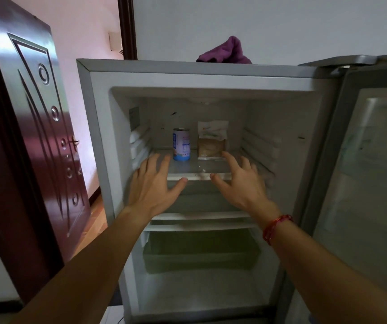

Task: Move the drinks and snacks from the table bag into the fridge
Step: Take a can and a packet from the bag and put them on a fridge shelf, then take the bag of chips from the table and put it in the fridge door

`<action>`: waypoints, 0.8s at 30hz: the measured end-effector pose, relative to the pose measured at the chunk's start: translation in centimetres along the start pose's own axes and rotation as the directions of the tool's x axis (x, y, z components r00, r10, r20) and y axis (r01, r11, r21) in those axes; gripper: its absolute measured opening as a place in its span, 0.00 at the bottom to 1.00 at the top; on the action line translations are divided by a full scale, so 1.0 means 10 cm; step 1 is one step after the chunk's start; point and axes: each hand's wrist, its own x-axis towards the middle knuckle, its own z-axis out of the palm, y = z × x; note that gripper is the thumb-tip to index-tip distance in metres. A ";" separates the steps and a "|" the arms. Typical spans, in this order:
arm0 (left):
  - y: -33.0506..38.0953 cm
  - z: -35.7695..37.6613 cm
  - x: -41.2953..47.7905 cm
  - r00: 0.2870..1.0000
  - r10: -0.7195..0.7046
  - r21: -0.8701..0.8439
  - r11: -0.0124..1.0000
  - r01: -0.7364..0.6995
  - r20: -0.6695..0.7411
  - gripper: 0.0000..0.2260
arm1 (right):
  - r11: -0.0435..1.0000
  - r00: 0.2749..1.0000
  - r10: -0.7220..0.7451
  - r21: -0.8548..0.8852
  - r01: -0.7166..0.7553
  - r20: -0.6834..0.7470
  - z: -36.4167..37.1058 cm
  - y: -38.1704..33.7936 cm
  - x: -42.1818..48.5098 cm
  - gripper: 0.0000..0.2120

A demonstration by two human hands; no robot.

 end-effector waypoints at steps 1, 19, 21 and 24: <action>-0.02 -0.03 -0.05 1.000 0.006 -0.003 1.000 -0.006 0.003 0.38 | 1.000 1.000 -0.001 -0.014 0.001 0.003 -0.01 -0.04 -0.05 0.34; -0.31 -1.05 -1.38 0.979 0.202 -0.133 0.970 -0.202 -0.009 0.35 | 0.973 0.995 0.099 -0.209 -0.103 -0.033 -0.45 -0.84 -1.84 0.35; -0.26 -1.13 -1.49 0.974 0.228 -0.151 0.962 -0.228 -0.020 0.35 | 0.967 0.994 0.103 -0.228 -0.111 -0.049 -0.53 -0.85 -2.03 0.35; -0.17 -1.20 -1.62 0.969 0.245 -0.189 0.951 -0.244 -0.019 0.34 | 0.962 0.992 0.114 -0.241 -0.126 -0.063 -0.65 -0.84 -2.27 0.35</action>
